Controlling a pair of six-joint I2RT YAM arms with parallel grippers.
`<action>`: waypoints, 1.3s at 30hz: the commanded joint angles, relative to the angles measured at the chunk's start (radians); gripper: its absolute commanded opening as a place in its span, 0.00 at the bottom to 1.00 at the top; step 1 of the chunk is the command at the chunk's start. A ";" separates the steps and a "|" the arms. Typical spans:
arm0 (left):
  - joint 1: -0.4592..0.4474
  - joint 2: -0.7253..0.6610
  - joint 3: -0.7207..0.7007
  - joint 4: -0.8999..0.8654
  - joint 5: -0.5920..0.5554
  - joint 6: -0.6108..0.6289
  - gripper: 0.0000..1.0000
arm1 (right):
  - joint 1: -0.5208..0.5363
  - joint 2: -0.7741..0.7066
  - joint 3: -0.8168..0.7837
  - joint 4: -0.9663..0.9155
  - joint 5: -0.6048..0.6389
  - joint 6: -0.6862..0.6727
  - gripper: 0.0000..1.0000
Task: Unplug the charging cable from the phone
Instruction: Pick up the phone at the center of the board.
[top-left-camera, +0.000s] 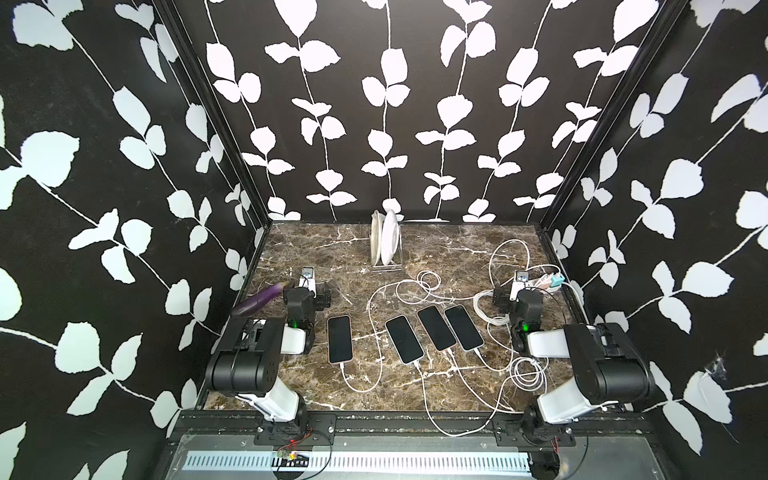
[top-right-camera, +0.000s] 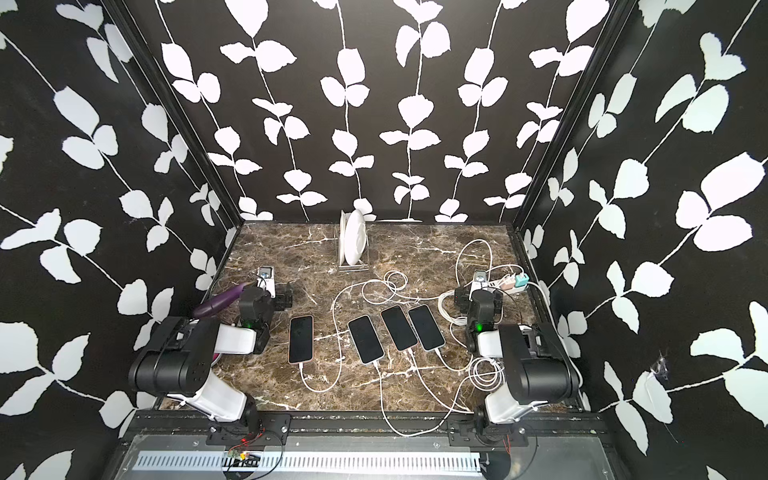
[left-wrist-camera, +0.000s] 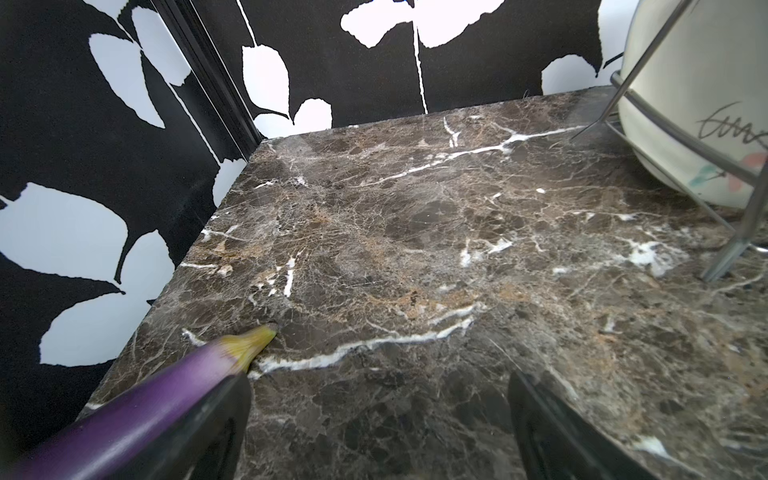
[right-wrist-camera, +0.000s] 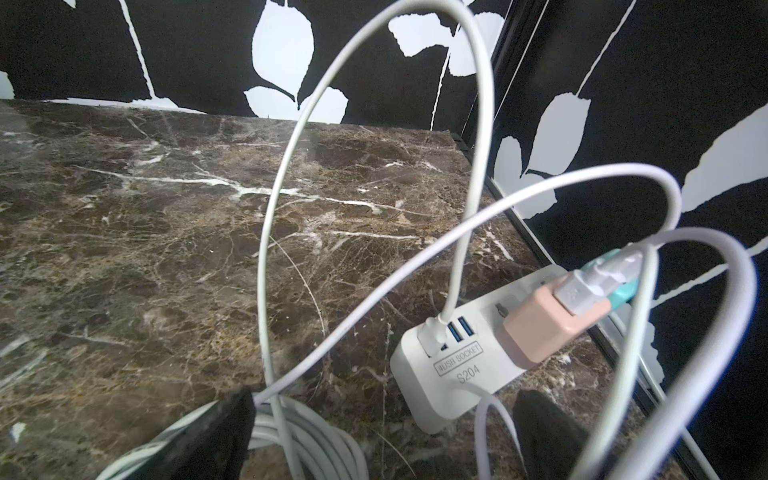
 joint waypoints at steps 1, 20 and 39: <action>0.005 -0.008 0.015 -0.002 0.013 -0.005 0.98 | -0.002 0.000 0.009 0.029 0.003 -0.005 1.00; 0.003 -0.267 0.267 -0.555 -0.223 -0.117 0.96 | 0.052 -0.170 0.035 -0.113 0.188 -0.011 0.99; -0.598 -0.443 0.469 -1.171 -0.263 -0.505 0.76 | 0.162 -0.561 0.499 -1.580 0.273 0.697 0.95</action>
